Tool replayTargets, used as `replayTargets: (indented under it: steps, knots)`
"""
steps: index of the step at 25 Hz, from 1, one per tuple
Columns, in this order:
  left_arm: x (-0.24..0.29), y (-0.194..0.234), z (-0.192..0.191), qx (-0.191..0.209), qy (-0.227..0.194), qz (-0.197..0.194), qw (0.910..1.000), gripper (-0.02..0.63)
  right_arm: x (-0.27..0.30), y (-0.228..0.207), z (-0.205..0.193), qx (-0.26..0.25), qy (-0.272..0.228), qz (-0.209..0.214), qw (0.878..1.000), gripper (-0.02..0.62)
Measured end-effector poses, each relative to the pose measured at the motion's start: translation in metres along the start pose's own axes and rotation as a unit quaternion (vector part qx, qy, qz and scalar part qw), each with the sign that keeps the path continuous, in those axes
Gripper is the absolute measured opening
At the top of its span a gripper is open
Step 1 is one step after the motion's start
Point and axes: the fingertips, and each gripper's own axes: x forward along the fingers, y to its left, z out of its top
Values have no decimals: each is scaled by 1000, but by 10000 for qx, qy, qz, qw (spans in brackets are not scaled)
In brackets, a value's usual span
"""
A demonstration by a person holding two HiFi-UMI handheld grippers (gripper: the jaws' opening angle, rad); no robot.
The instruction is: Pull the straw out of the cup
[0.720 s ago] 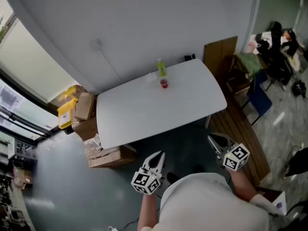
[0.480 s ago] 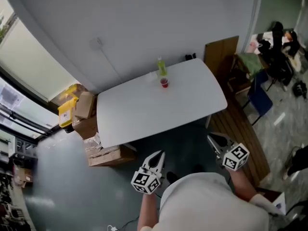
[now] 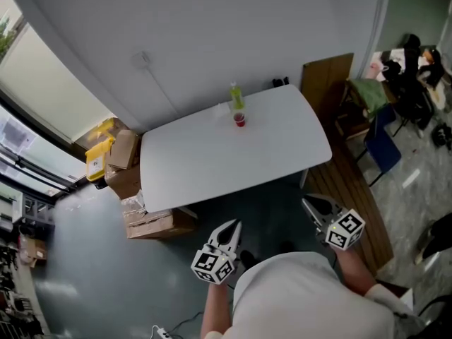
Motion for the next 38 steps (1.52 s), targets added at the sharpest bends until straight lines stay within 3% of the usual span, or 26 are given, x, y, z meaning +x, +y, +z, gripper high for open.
replayTargets:
  steps: [6, 20, 38]
  knots:
    - [15, -15, -2, -215, -187, 39, 9996, 2, -15, -20, 0, 36, 99, 98, 9999, 40]
    - [42, -30, -22, -242, -21, 346, 9991, 2, -33, -59, -15, 124, 349, 189, 9991, 40]
    - [95, 49, 13, -304, 111, -70, 9995, 2, 36, -100, -1, 189, 345, -294, 9988, 41]
